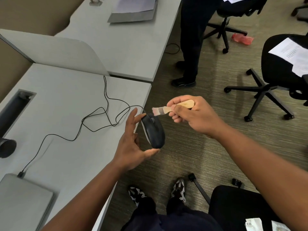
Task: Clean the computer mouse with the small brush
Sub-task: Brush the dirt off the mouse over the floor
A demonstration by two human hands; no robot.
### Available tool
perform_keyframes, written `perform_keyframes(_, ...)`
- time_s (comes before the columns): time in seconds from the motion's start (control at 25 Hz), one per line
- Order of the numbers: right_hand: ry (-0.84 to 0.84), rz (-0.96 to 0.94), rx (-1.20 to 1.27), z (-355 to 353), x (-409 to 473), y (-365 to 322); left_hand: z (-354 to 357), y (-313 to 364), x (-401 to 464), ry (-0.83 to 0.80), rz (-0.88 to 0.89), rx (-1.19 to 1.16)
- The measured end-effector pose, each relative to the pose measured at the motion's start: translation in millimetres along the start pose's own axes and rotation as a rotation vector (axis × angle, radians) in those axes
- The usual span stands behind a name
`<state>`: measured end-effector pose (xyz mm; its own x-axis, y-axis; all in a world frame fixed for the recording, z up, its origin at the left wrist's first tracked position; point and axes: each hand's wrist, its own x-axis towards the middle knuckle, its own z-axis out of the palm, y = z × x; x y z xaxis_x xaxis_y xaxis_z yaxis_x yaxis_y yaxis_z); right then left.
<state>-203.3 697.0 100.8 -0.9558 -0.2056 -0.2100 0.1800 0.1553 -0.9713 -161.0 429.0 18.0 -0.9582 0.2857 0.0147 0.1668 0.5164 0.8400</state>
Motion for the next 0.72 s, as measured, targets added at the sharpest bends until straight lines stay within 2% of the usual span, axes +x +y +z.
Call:
perform_keyframes(0.28, -0.052, 0.053, -0.052, 10.1, -16.4, 13.4, 0.4, 6.1, 3.3, 0.106, -0.063, 0.054)
perform_keyframes(0.44, 0.02, -0.036, -0.053, 6.6, -12.4, 11.1, -1.0, 4.4, 4.3, 0.075, -0.072, 0.104)
perform_keyframes(0.56, -0.054, -0.057, -0.053, 11.6, -10.5, 9.9, 2.1, 5.8, 6.0, 0.09, -0.047, 0.115)
perform_keyframes(0.72, -0.142, 0.034, -0.164, 0.0, -13.6, 14.9, 0.5, 3.5, 6.2, 0.125, -0.058, 0.1)
